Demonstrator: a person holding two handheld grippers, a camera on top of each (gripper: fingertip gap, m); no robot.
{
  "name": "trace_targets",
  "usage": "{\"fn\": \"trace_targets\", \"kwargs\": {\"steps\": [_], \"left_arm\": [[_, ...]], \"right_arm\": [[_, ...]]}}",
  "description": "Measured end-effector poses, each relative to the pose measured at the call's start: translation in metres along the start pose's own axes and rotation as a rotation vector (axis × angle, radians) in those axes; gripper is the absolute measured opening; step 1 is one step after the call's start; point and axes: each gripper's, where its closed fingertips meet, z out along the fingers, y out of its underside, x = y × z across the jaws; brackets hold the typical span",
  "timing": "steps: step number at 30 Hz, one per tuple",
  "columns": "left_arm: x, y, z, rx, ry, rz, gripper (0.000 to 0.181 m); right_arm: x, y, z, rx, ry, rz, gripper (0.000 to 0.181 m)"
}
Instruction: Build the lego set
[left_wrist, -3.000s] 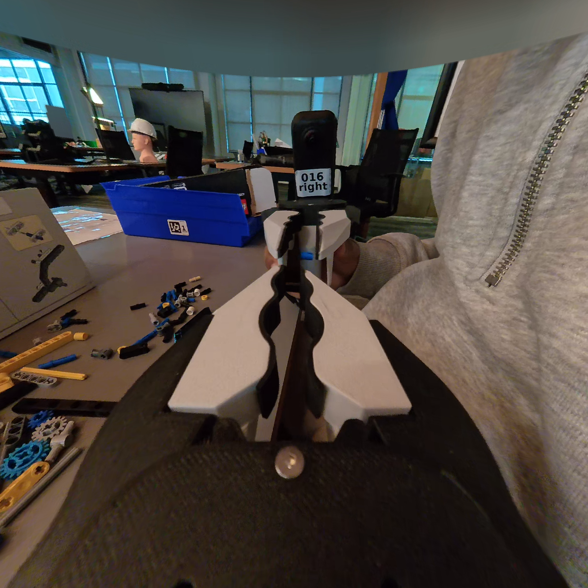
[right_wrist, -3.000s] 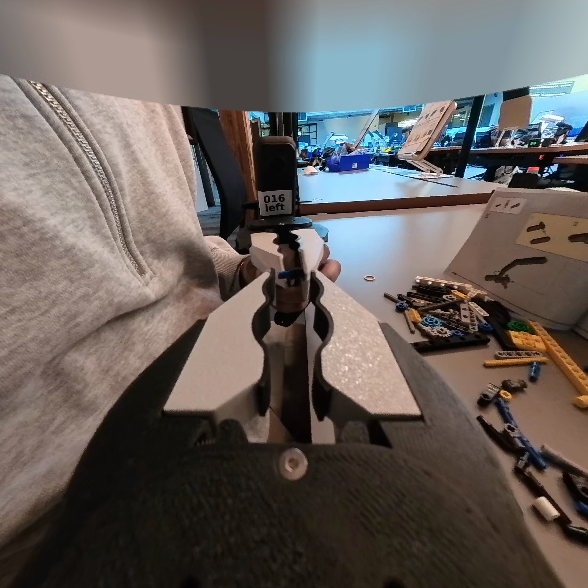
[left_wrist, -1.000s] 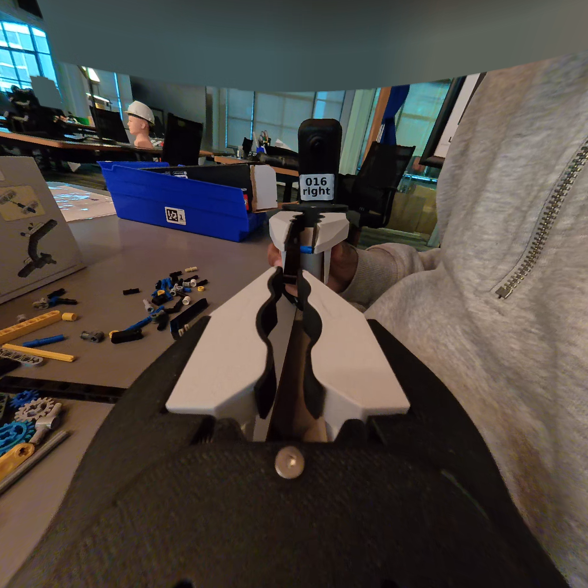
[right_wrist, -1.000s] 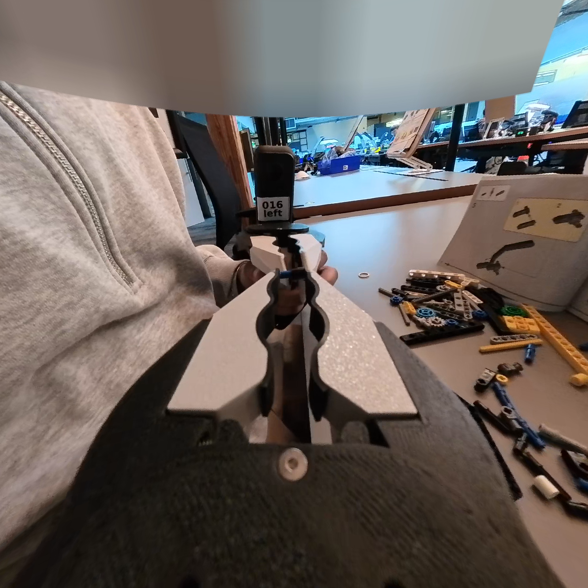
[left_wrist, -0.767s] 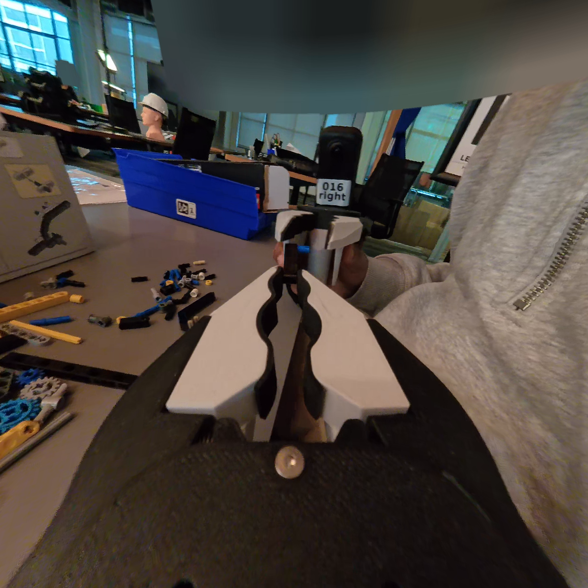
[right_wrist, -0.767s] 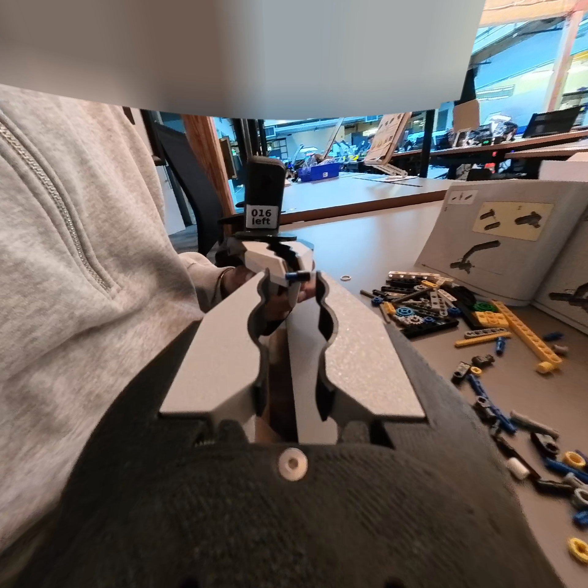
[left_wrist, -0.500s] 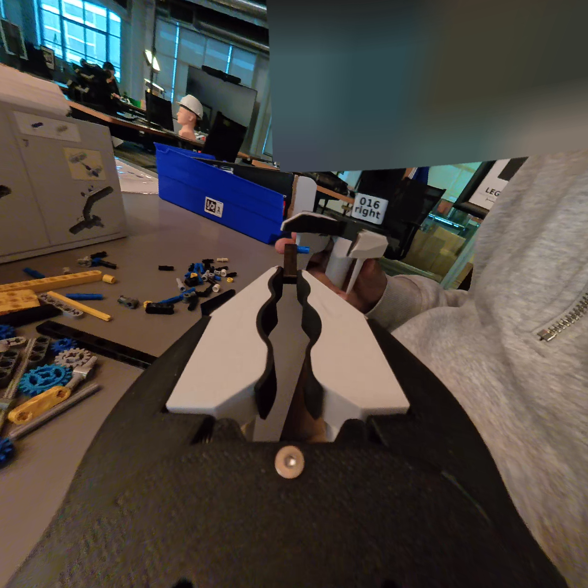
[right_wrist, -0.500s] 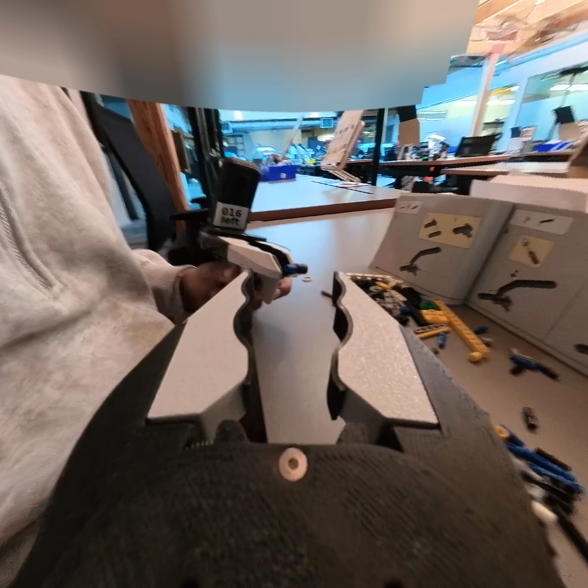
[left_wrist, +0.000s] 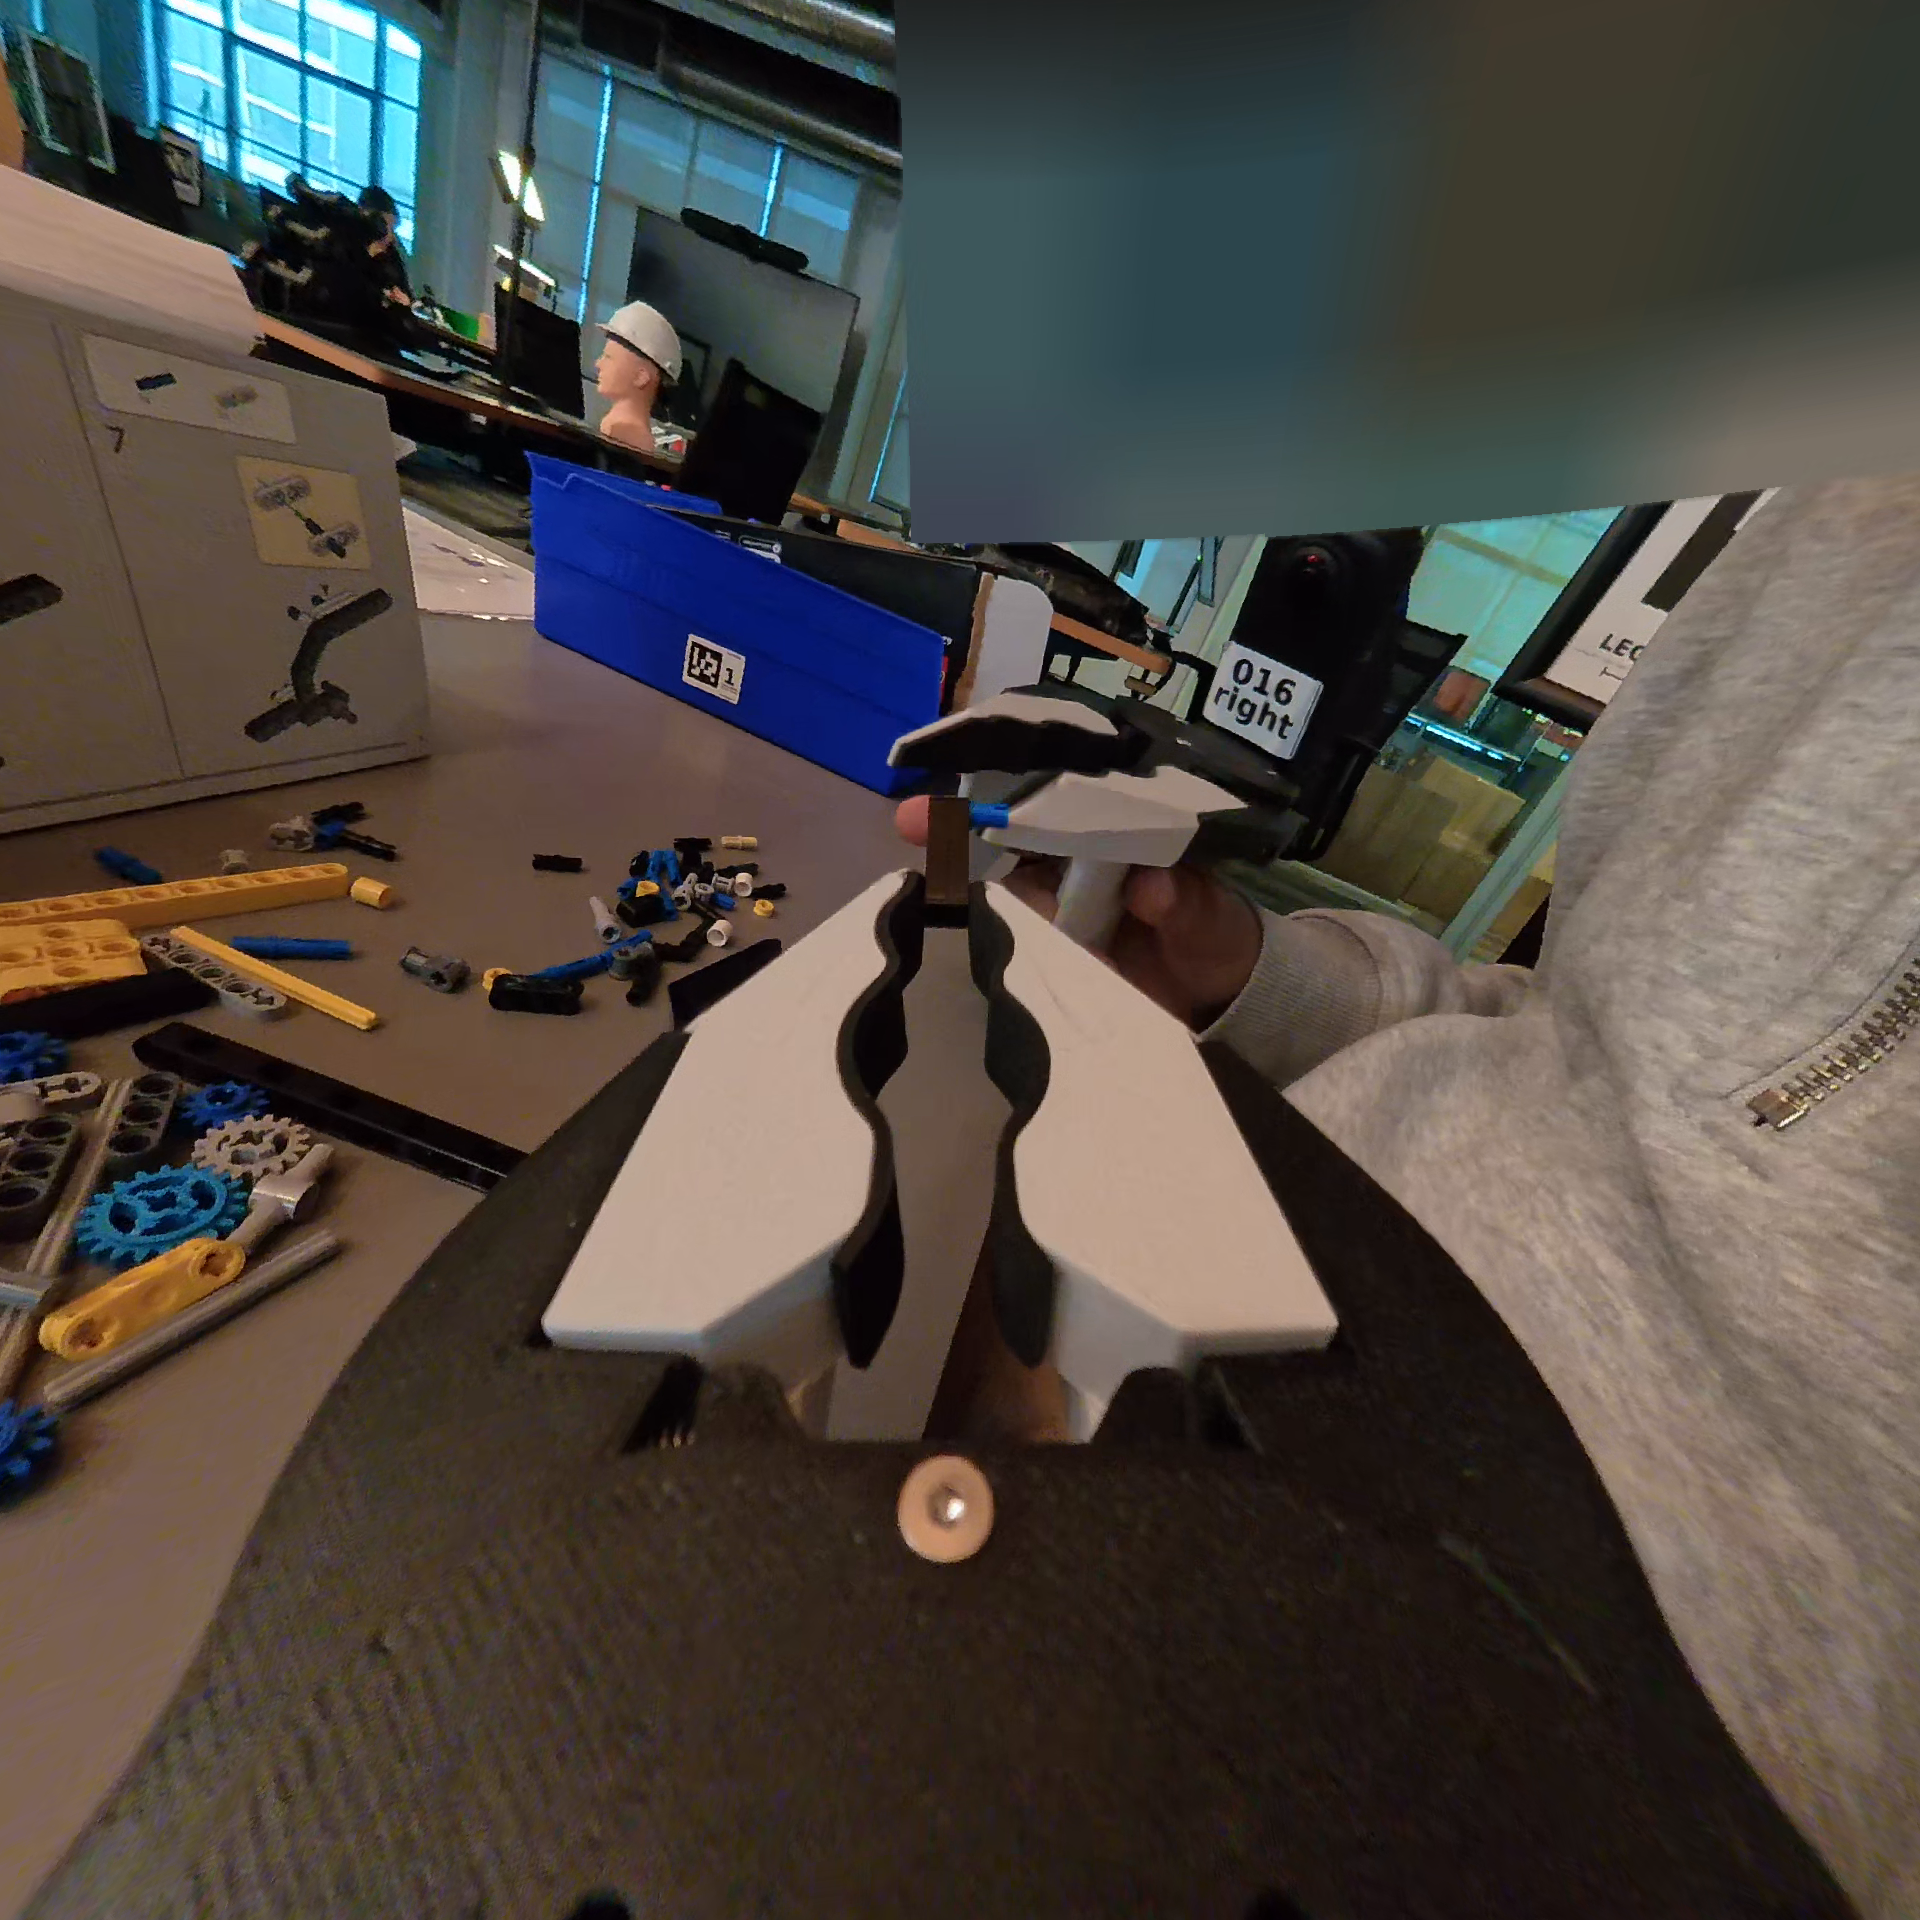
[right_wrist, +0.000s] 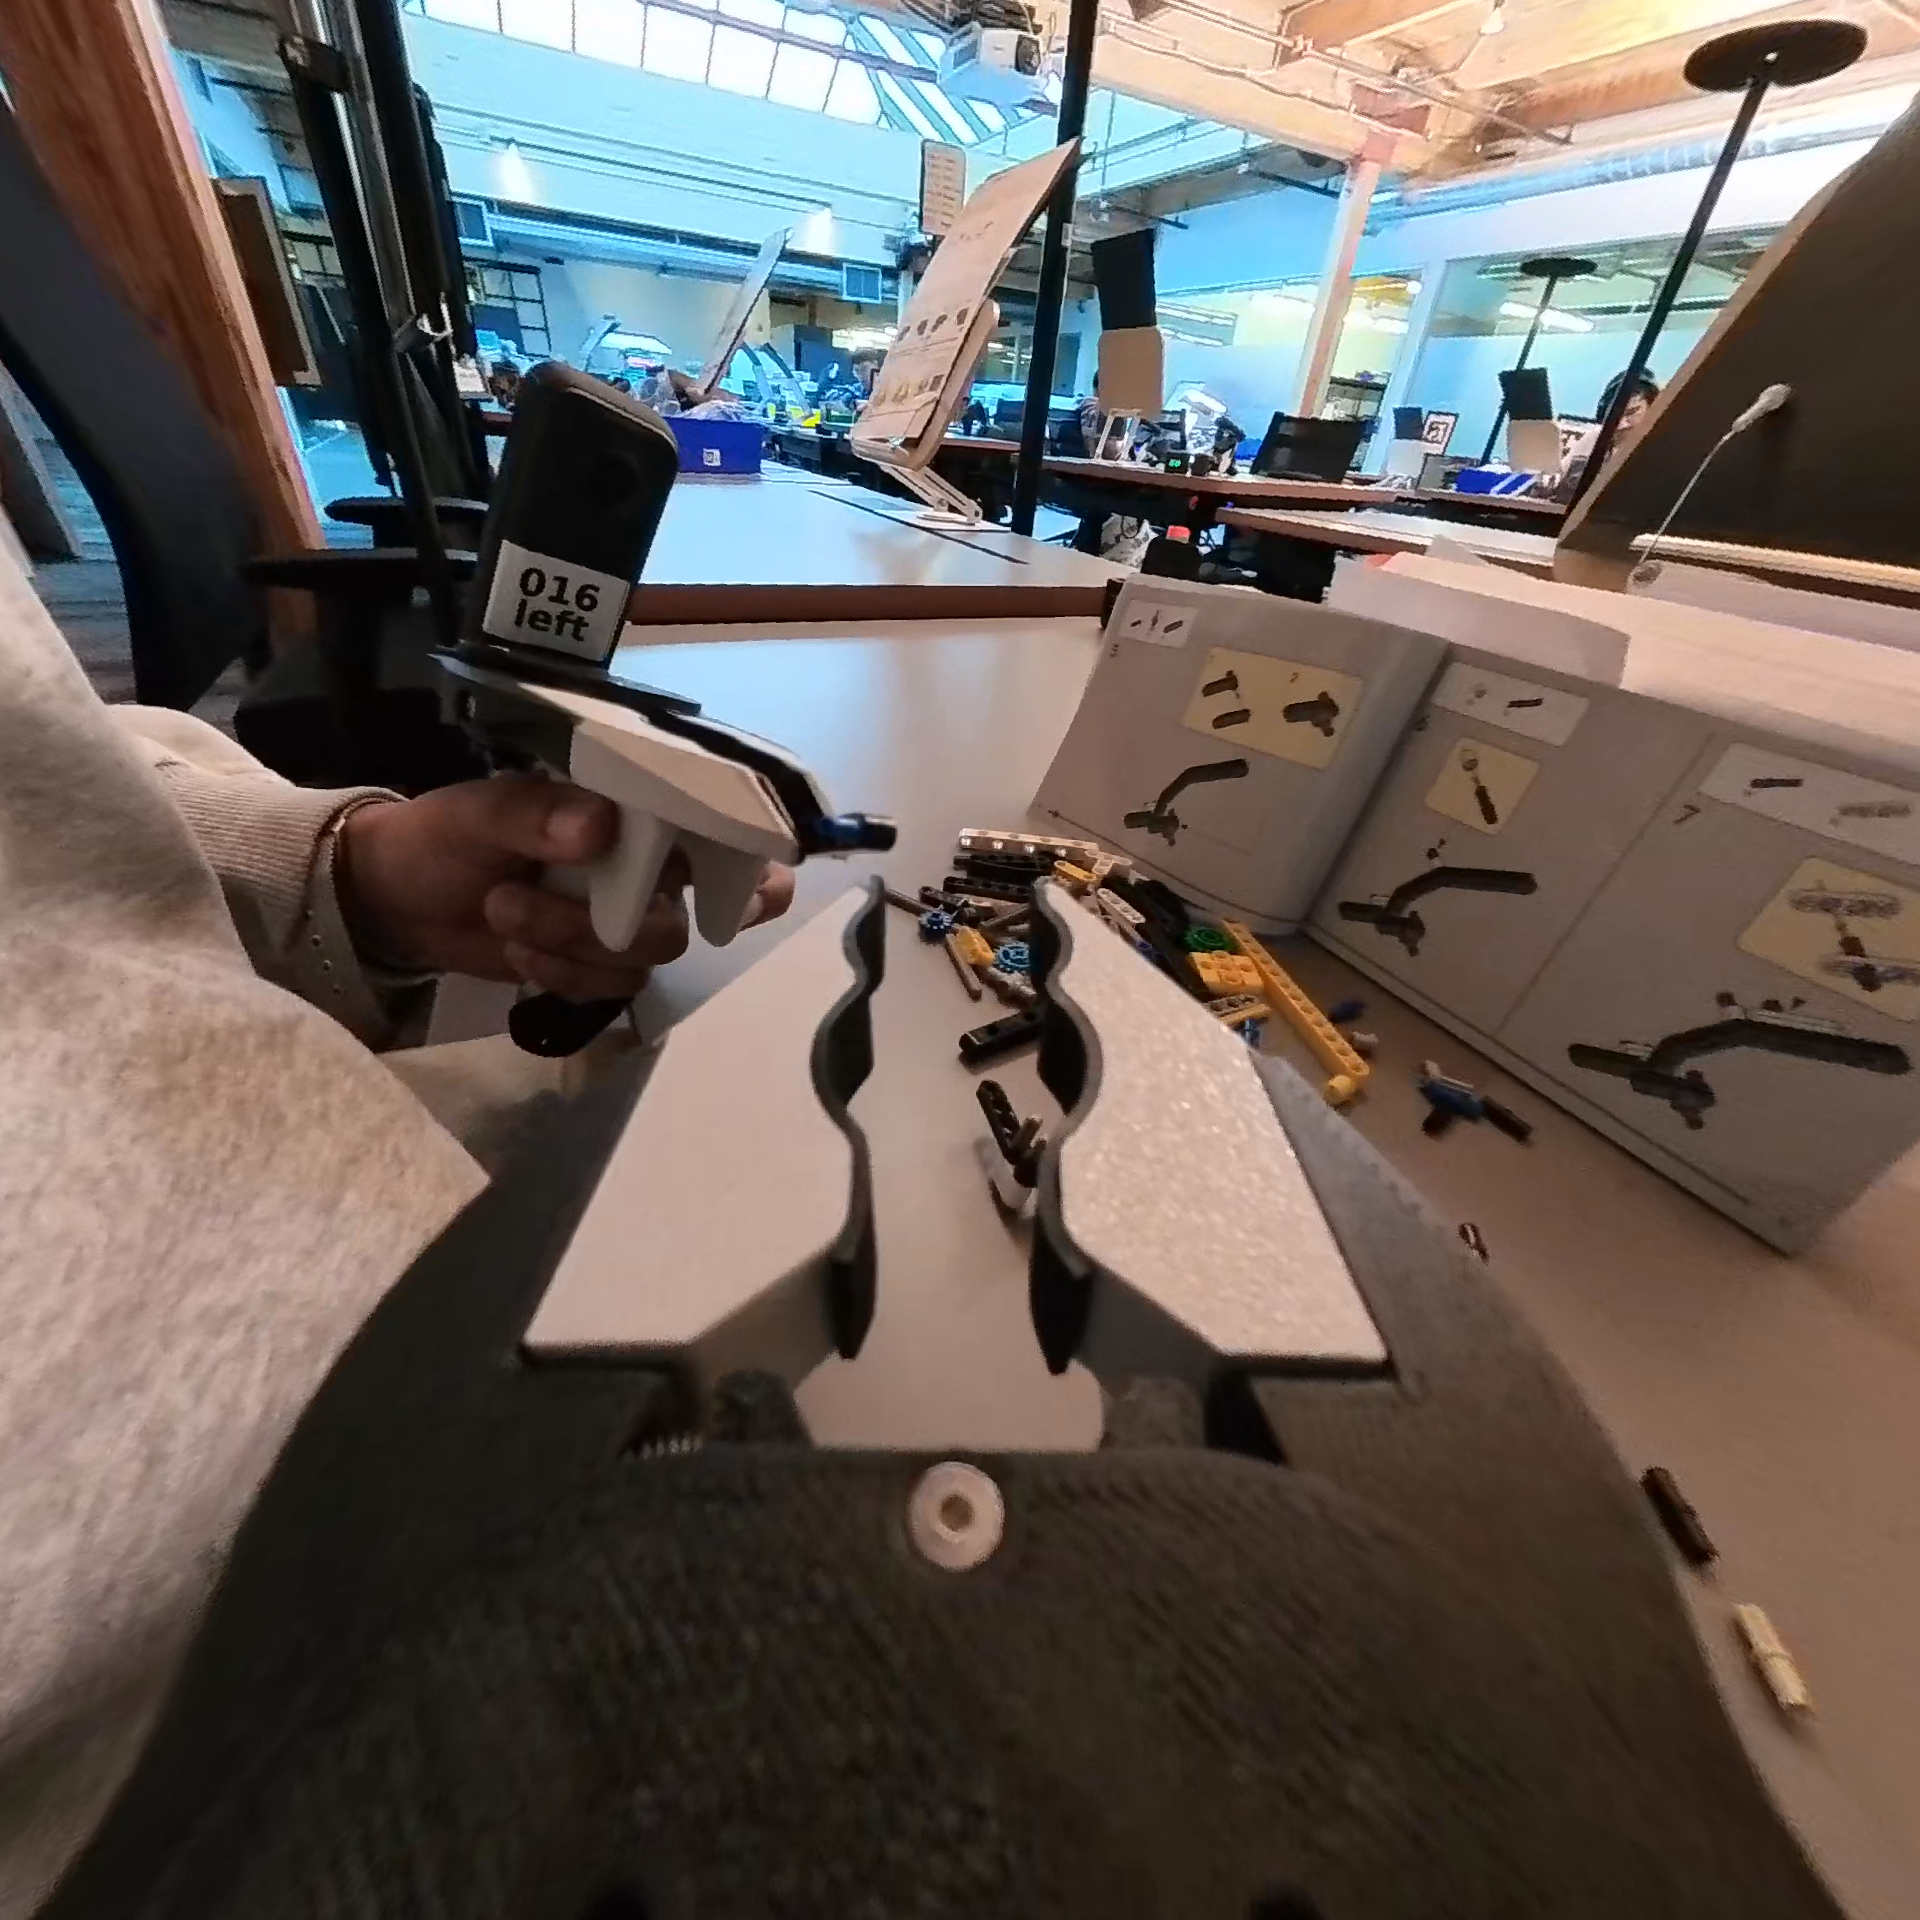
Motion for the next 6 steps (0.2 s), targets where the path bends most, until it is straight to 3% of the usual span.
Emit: {"fn": "trace_targets", "kwargs": {"steps": [6], "left_arm": [[-0.0008, 0.0029, 0.0017, -0.021, -0.005, -0.002, 0.006]], "right_arm": [[0.003, 0.0036, 0.0027, -0.034, 0.024, 0.006, 0.025]]}}
